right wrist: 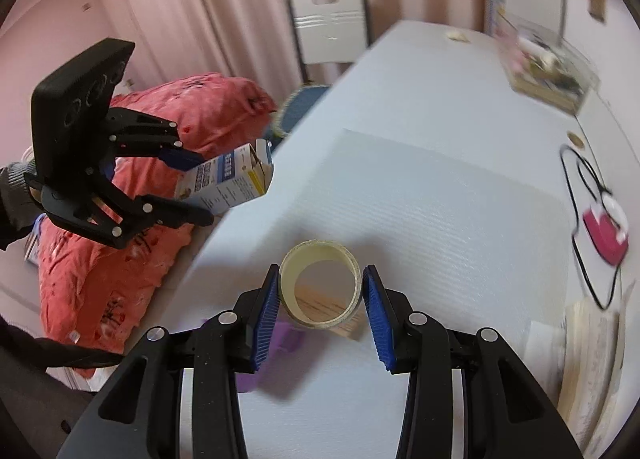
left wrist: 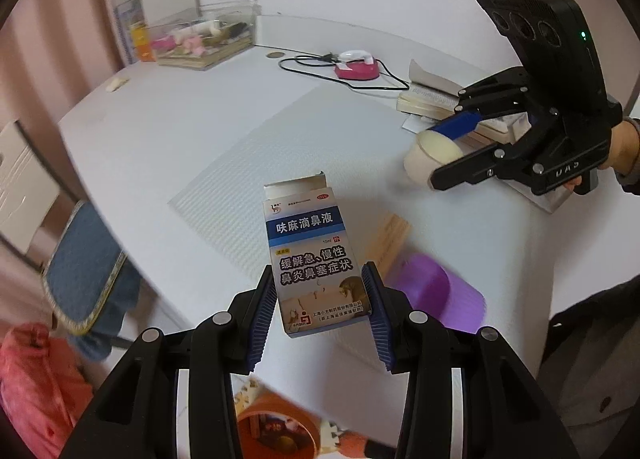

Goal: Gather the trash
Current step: 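Carry the medicine box and tape roll down to the orange bin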

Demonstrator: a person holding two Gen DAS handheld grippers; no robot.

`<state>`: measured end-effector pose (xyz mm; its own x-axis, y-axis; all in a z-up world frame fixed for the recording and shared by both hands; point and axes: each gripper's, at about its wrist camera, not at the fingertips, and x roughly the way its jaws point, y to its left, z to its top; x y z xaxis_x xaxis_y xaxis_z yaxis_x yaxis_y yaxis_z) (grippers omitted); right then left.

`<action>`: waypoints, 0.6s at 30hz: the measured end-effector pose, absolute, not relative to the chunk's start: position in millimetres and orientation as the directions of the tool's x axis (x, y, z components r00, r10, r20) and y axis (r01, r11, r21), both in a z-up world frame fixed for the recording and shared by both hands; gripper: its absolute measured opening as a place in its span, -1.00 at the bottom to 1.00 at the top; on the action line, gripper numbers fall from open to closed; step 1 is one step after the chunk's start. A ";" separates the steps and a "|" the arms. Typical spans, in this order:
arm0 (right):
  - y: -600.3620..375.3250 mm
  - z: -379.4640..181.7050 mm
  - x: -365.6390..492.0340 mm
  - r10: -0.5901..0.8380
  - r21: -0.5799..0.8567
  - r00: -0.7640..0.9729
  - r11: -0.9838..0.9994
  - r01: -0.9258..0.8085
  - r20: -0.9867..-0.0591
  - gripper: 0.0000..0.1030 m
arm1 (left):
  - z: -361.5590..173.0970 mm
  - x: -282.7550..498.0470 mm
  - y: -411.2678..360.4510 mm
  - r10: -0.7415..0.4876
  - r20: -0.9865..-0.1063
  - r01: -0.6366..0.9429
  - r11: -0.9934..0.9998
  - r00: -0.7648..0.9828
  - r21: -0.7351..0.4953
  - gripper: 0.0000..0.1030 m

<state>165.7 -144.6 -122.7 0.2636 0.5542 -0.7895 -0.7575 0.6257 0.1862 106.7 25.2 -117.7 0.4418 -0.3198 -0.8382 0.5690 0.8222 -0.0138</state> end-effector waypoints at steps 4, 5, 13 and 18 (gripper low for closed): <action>-124.9 -108.3 151.3 0.579 0.184 0.232 0.570 -0.801 -0.781 -0.19 | -106.8 80.1 39.7 -0.282 -0.837 0.513 0.858 0.470 -0.001 -0.13; -118.8 -105.6 147.3 0.586 0.188 0.221 0.555 -0.811 -0.779 -0.19 | -104.1 72.6 44.8 -0.271 -0.835 0.493 0.870 0.480 0.001 -0.13; -45.4 -96.5 110.1 0.619 0.189 0.094 0.376 -0.907 -0.779 -0.19 | -92.3 9.0 90.9 -0.180 -0.829 0.338 0.941 0.529 0.012 -0.13; 15.6 -95.7 83.8 0.620 0.193 -0.004 0.237 -0.952 -0.784 -0.19 | -95.6 -26.7 125.8 -0.119 -0.834 0.215 0.977 0.539 -0.001 -0.13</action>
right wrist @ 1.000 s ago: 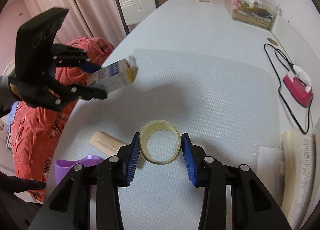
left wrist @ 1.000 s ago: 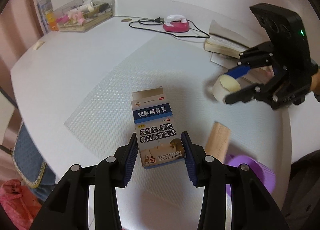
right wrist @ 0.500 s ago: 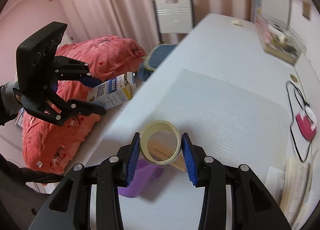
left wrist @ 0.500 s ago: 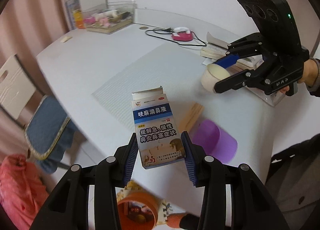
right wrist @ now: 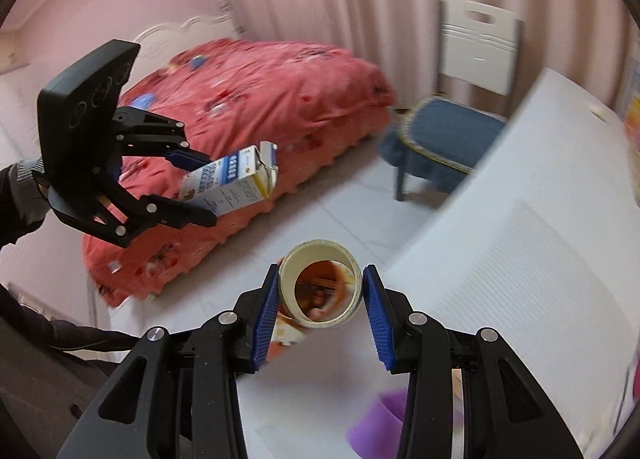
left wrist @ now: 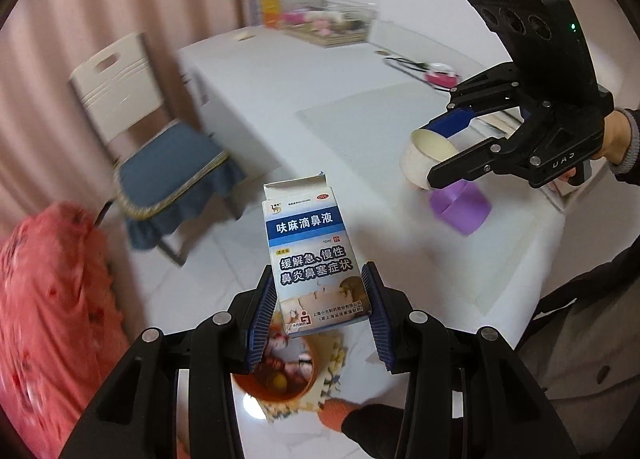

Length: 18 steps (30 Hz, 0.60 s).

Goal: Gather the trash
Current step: 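Carry the medicine box and tape roll down to the orange bin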

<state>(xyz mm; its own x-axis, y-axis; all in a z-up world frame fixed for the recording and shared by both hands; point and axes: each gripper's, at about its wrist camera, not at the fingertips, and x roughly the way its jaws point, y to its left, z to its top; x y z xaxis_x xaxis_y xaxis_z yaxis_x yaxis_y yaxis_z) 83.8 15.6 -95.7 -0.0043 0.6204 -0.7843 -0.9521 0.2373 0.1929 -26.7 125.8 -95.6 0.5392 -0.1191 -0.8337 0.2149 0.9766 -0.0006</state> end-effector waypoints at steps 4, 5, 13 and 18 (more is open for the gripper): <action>66.6 -104.2 58.1 0.605 0.194 -0.068 0.145 -0.970 -0.793 -0.19 | -111.3 -47.8 154.7 -0.080 -0.848 0.130 0.991 0.524 -0.013 -0.13; 83.8 -110.4 52.1 0.594 0.199 -0.089 0.121 -0.973 -0.799 -0.19 | -117.0 -51.9 162.3 -0.077 -0.853 0.111 0.994 0.516 -0.023 -0.13; 166.9 -152.7 27.0 0.535 0.231 -0.170 0.049 -0.972 -0.828 -0.19 | -162.6 -60.2 213.0 -0.075 -0.877 0.023 0.997 0.475 -0.072 -0.13; 199.1 -185.6 22.4 0.492 0.243 -0.187 0.051 -0.969 -0.850 -0.19 | -197.6 -56.2 239.1 -0.102 -0.884 0.004 0.994 0.456 -0.112 -0.13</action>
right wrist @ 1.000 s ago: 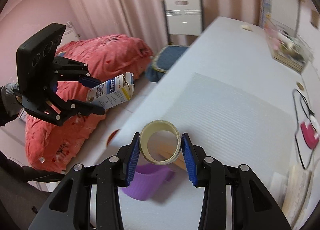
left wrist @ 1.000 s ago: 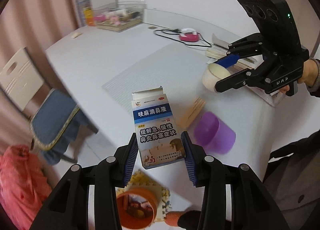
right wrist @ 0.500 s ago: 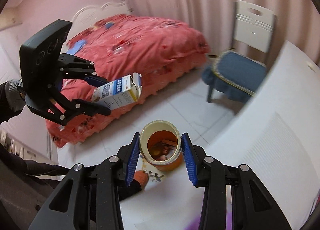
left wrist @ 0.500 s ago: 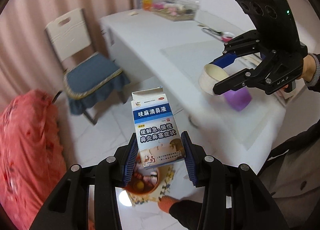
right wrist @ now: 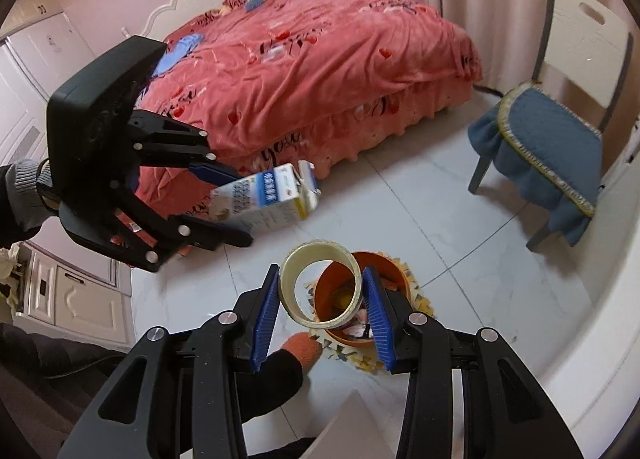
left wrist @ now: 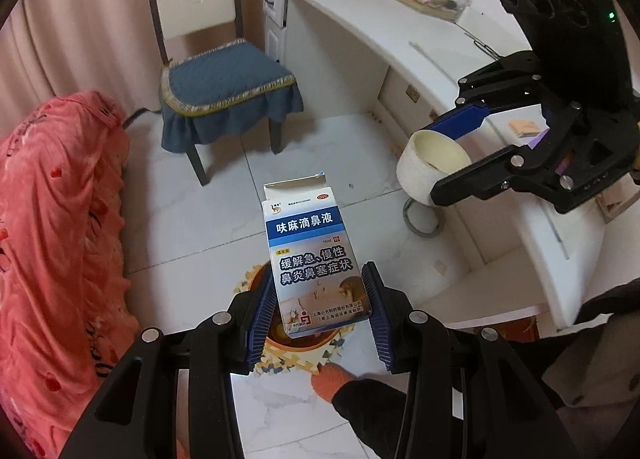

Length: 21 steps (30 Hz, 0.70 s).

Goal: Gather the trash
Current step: 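Carry the medicine box and tape roll down to the orange bin, then open both tools over the orange bin to drop the box and tape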

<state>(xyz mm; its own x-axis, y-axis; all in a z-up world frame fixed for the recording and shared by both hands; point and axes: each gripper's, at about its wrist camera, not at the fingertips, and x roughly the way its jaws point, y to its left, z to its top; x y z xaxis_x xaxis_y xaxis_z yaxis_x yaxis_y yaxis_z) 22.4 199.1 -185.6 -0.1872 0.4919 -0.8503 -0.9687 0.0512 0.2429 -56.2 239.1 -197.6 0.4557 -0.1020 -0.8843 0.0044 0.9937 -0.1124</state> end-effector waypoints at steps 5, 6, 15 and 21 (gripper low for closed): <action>218.2 -216.0 25.8 0.460 0.258 -0.197 0.074 -0.963 -0.866 -0.19 | -231.2 -46.2 253.3 -0.142 -0.892 0.016 0.989 0.429 -0.149 -0.13; 221.7 -223.7 27.6 0.452 0.262 -0.200 0.079 -0.962 -0.869 -0.19 | -237.9 -44.4 256.0 -0.150 -0.893 0.022 0.988 0.424 -0.155 -0.13; 257.4 -283.7 34.1 0.404 0.272 -0.204 0.118 -0.955 -0.892 -0.19 | -268.7 -44.3 271.9 -0.170 -0.905 0.048 0.985 0.391 -0.164 -0.12; 259.7 -298.1 36.4 0.403 0.280 -0.197 0.158 -0.947 -0.894 0.00 | -274.1 -42.5 274.2 -0.146 -0.910 0.032 0.989 0.389 -0.145 0.25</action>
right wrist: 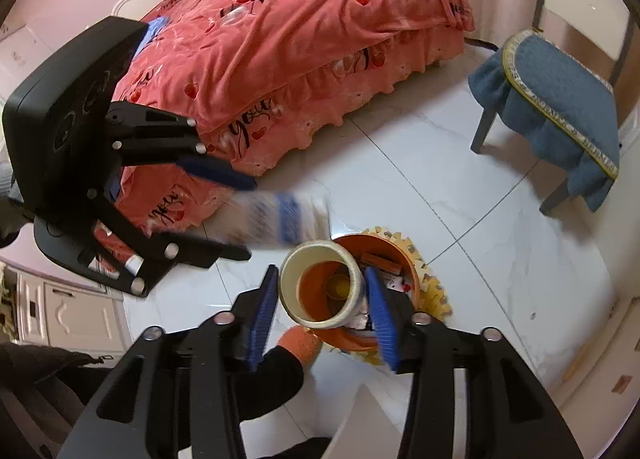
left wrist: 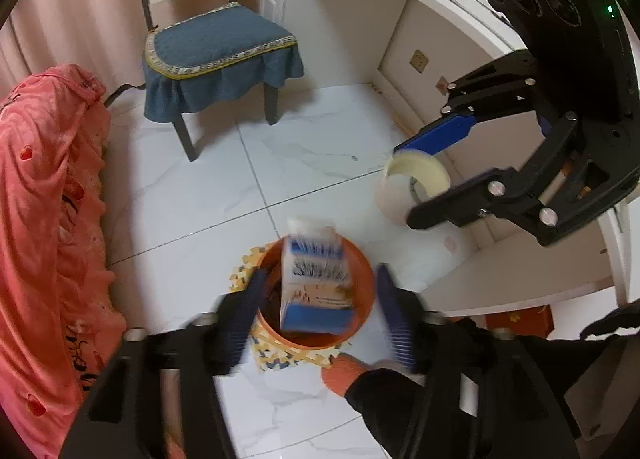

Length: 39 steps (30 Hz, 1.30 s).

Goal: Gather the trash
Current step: 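Open both tools over the orange bin to drop the box and tape, then move both open tools back up to the desk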

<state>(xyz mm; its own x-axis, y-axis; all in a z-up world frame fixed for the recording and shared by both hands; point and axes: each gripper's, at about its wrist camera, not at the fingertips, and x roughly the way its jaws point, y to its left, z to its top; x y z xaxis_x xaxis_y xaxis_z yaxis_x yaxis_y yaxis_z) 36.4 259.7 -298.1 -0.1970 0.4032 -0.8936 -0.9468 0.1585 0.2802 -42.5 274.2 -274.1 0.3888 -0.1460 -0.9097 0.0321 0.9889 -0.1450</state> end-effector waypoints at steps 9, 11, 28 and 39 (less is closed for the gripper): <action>259.2 -297.8 37.7 0.400 0.281 -0.194 0.172 -0.944 -0.896 0.01 | -268.9 -45.4 272.9 -0.148 -0.914 0.036 0.989 0.377 -0.145 0.25; 256.2 -293.6 38.2 0.404 0.286 -0.197 0.172 -0.943 -0.893 0.01 | -266.7 -44.4 271.3 -0.143 -0.915 0.040 0.990 0.376 -0.138 0.25; 176.8 -188.1 42.6 0.538 0.292 -0.130 0.228 -0.929 -0.833 0.19 | -183.8 -30.6 213.6 -0.117 -0.885 0.109 0.991 0.451 -0.075 0.57; 65.0 -110.8 50.4 0.602 0.233 0.005 0.317 -0.919 -0.799 0.20 | -131.5 -22.4 136.7 -0.153 -0.858 0.259 0.966 0.490 -0.025 0.57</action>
<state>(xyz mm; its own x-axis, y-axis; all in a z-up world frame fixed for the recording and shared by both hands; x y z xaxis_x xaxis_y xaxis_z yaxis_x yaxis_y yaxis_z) 50.4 65.0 -110.8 0.0052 0.6016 -0.7988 -0.9195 0.3169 0.2327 -22.4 136.7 -131.5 0.4900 -0.1534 -0.8581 0.2586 0.9657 -0.0250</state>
